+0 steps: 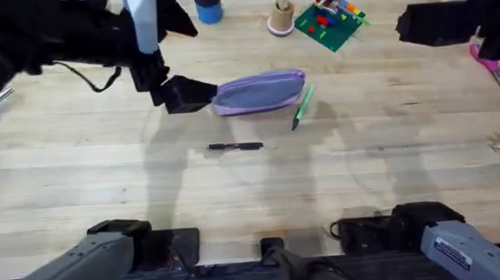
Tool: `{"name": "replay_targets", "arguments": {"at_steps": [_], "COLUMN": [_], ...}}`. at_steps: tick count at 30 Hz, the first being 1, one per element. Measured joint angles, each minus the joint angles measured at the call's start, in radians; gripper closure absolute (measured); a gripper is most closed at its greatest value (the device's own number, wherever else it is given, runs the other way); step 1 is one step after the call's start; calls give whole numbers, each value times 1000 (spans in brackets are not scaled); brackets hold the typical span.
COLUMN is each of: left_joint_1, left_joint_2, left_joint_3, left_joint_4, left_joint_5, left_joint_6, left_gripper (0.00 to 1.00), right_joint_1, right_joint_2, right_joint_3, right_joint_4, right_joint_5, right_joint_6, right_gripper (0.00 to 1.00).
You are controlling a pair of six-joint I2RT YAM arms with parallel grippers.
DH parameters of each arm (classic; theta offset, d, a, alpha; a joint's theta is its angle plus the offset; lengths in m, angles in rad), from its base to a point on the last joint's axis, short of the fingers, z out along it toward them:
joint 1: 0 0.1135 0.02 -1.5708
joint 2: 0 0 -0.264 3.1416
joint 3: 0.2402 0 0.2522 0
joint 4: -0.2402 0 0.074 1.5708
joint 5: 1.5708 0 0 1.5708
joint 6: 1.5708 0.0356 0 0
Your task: Unzip the bag, pick up the pens from the table one at a time and place them inside, then zip the bag closed.
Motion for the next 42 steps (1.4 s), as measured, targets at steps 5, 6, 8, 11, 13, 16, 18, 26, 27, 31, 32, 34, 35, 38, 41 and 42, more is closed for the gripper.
{"name": "replay_targets", "arguments": {"at_steps": [5,6,8,11,13,16,18,26,27,31,32,34,35,38,41,42], "left_joint_1": [0,0,0,0,0,0,0,0,0,0,0,0,0,0,0,0], "left_joint_2": [77,90,114,150,177,222,255,375,387,430,437,450,456,470,479,480], "left_joint_3": [0,0,0,0,0,0,0,0,0,0,0,0,0,0,0,0], "left_joint_4": [0,0,1,1,1,3,7,69,75,91,98,113,121,135,136,137], "left_joint_5": [44,59,79,95,103,109,110,111,111,112,115,129,138,153,164,165], "left_joint_6": [29,39,56,70,77,88,96,109,110,110,110,110,110,110,110,110], "left_gripper": [7,7,7,7,8,8,8,8,8,6,6,7,7,7,7,7], "right_joint_1": [0,0,0,0,0,0,0,0,0,0,0,0,0,0,0,0], "right_joint_2": [0,0,0,0,0,0,0,0,0,0,0,0,0,0,0,0], "right_joint_3": [0,0,0,0,0,0,0,0,0,0,0,0,0,0,0,0], "right_joint_4": [0,0,0,0,0,0,0,0,0,0,0,0,0,0,0,0], "right_joint_5": [0,0,0,0,0,0,0,0,0,0,0,0,0,0,0,0], "right_joint_6": [0,0,0,0,0,0,0,0,0,0,0,0,0,0,0,0], "right_gripper": [6,6,6,6,6,6,6,6,6,5,5,5,5,5,5,5]}}
